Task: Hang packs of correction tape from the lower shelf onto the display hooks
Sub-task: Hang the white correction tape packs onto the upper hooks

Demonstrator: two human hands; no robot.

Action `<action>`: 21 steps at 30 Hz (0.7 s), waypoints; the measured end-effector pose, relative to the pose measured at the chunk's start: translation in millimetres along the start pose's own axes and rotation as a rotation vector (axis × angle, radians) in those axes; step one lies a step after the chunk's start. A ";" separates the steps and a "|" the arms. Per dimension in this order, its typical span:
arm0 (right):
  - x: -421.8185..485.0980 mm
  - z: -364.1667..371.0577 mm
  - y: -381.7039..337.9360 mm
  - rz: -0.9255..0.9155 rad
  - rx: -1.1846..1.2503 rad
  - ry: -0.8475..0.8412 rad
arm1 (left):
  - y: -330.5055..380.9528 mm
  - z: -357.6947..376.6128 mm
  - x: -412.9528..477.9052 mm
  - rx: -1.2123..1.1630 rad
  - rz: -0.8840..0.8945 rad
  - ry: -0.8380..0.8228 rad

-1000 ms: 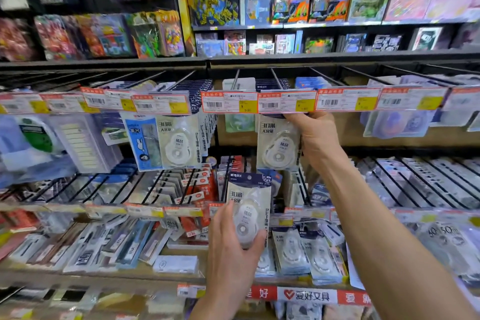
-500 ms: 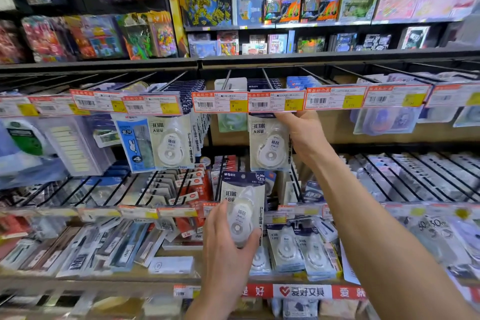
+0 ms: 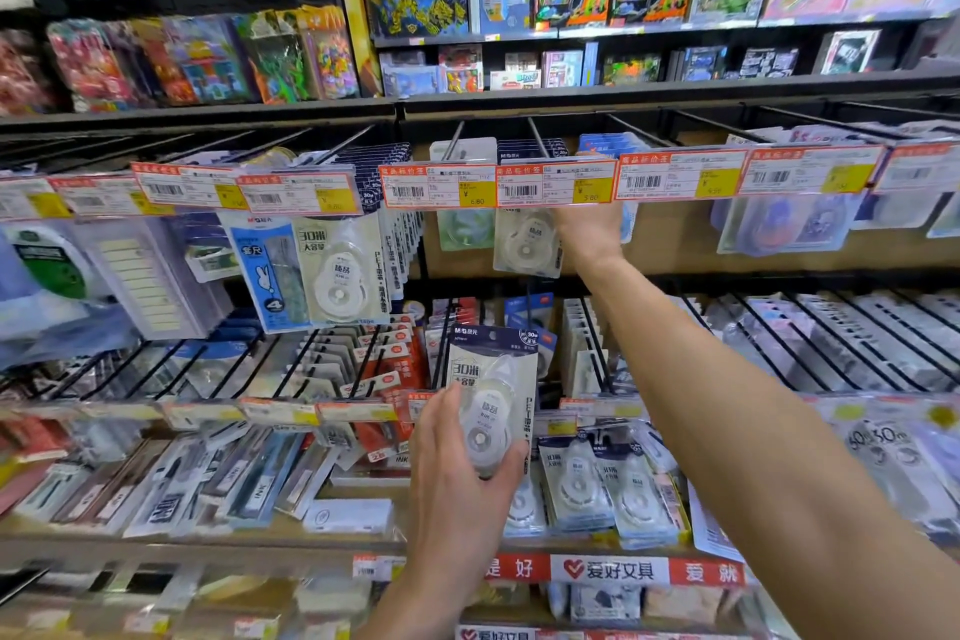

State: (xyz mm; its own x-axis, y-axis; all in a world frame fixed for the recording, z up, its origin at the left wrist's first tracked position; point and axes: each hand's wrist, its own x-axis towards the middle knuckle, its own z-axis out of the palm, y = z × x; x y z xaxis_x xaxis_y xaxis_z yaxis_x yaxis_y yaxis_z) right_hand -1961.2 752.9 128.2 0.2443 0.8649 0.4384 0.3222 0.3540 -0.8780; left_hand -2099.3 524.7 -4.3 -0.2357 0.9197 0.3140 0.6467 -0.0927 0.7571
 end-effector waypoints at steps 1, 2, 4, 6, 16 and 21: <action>4.2 0.4 1.3 0.005 -0.056 -0.011 | -0.3 0.4 -0.1 0.003 0.001 -0.001; 9.0 0.6 2.3 0.014 -0.116 -0.023 | -0.2 0.7 -0.5 0.006 0.000 -0.003; 15.7 0.2 3.9 0.031 -0.256 -0.059 | 1.4 0.8 -1.0 0.006 0.000 -0.006; 19.9 0.0 5.9 0.038 -0.311 -0.070 | 2.1 0.9 -1.0 0.004 0.003 -0.003; 1.1 -5.2 12.8 0.060 -0.185 -0.058 | 7.5 -7.1 2.3 0.015 0.037 0.014; -34.4 -19.2 34.0 0.105 -0.120 -0.106 | 9.0 -5.6 9.3 0.036 0.053 0.029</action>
State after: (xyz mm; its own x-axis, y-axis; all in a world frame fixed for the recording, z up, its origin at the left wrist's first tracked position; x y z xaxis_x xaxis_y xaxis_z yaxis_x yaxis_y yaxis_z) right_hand -1941.1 728.4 87.0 0.1865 0.9299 0.3170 0.4080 0.2202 -0.8860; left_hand -2099.7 530.3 8.7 -0.2209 0.9024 0.3700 0.6846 -0.1267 0.7178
